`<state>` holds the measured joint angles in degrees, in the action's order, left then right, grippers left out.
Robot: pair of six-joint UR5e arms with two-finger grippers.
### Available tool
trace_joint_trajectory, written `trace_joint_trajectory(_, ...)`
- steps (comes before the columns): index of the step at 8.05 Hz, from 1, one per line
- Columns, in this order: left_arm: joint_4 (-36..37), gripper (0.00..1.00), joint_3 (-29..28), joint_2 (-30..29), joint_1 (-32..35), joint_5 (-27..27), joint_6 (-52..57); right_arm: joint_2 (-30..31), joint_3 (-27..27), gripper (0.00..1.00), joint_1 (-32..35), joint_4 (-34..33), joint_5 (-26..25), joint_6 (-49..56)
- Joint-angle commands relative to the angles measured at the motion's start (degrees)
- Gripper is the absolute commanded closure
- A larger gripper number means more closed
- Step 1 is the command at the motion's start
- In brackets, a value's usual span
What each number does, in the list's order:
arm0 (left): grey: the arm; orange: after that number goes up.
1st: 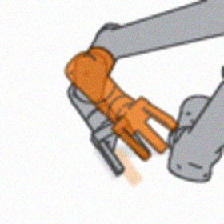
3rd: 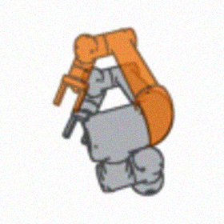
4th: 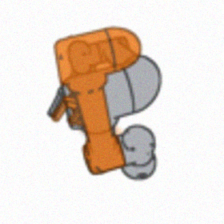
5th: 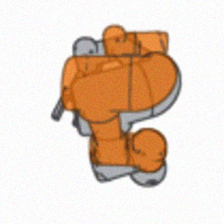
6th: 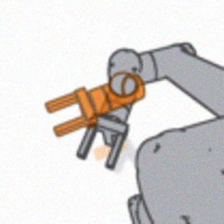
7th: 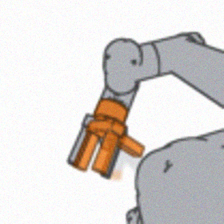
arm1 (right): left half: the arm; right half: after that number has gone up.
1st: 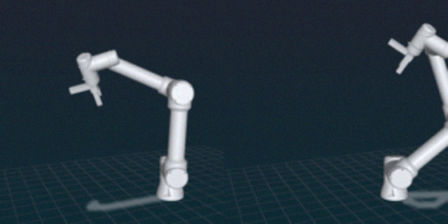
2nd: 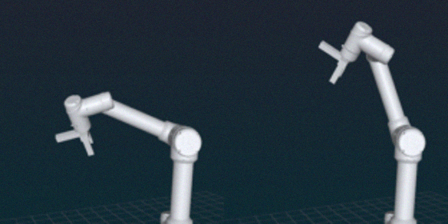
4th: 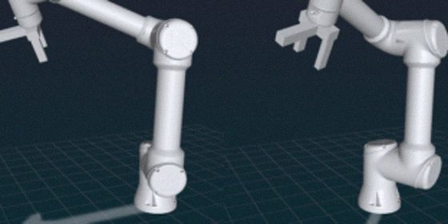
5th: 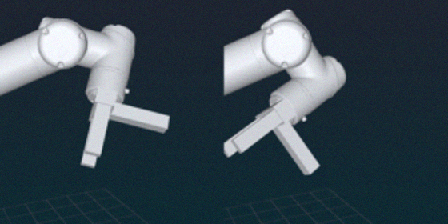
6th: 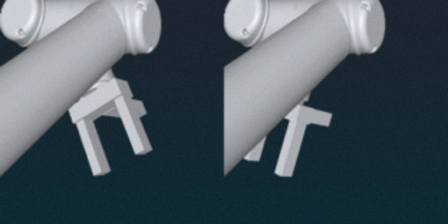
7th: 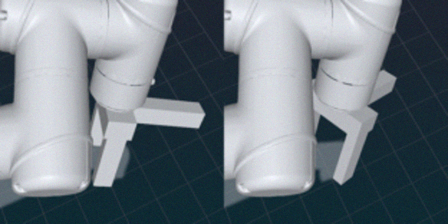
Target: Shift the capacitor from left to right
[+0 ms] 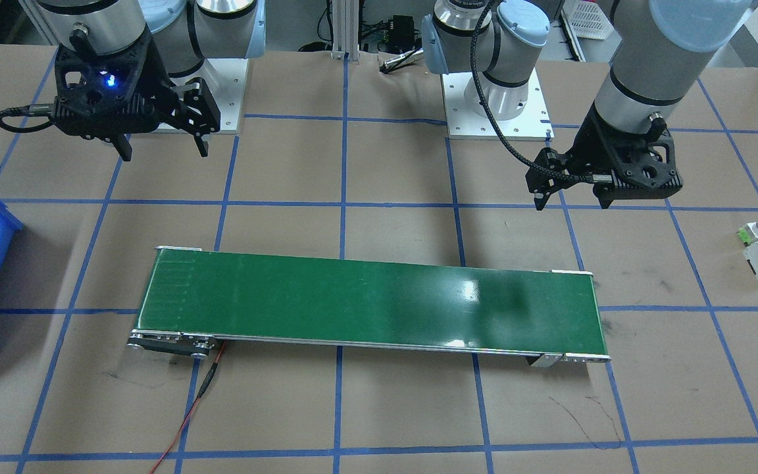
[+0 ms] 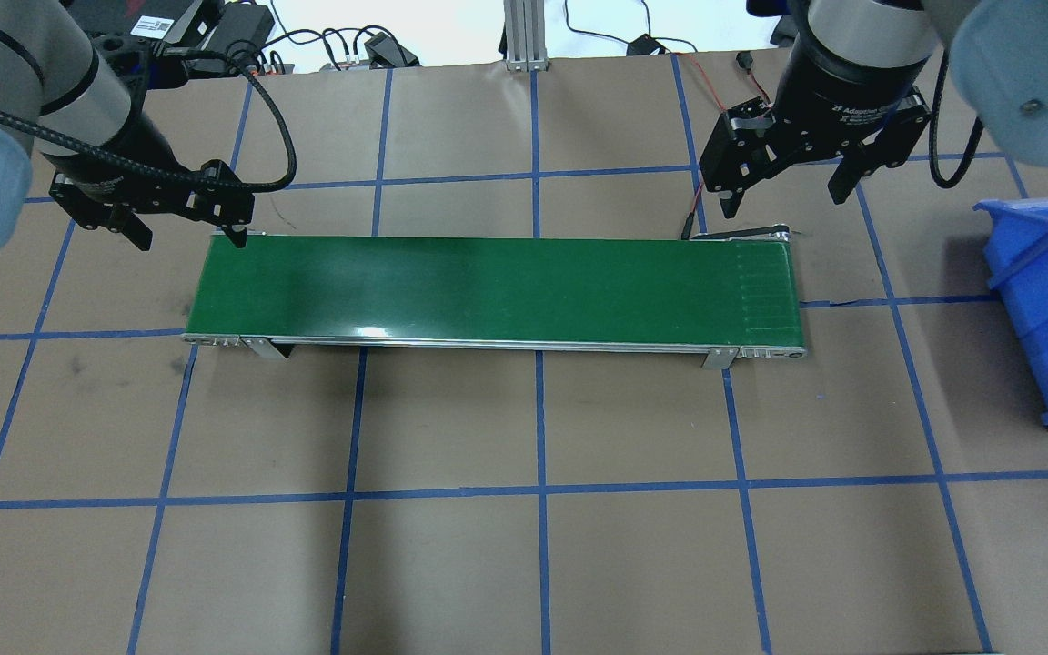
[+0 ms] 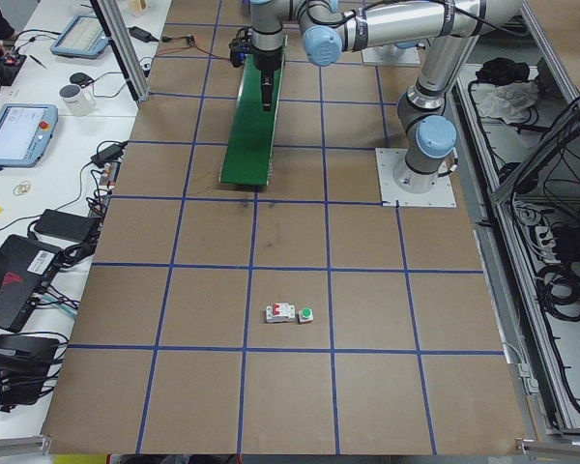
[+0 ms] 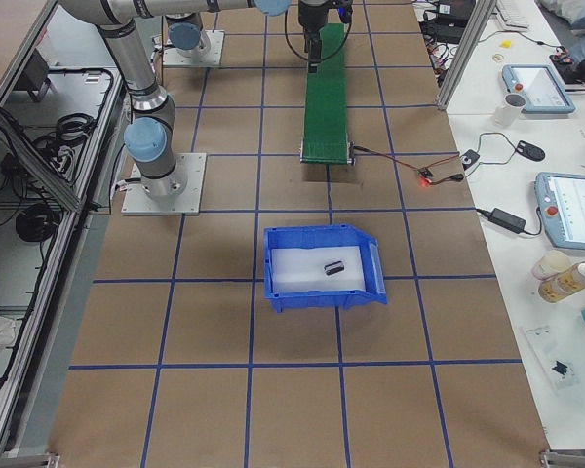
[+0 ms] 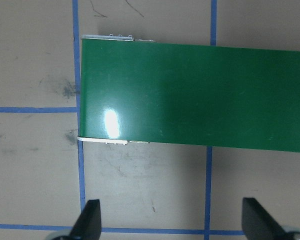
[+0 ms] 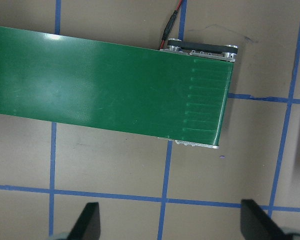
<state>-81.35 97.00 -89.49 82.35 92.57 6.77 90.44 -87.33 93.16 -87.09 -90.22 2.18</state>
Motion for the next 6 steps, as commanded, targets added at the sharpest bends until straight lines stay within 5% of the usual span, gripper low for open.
trace_joint_trajectory(1,0.1,0.00,-0.3,-0.1,-0.7,-0.5,0.1,-0.1,0.0,0.00,0.2,0.0,-0.2,-0.2)
trace_joint_trajectory(6,0.0,0.00,-0.2,0.0,-0.9,0.3,0.0,0.0,-0.2,0.00,0.2,0.2,-0.5,0.0)
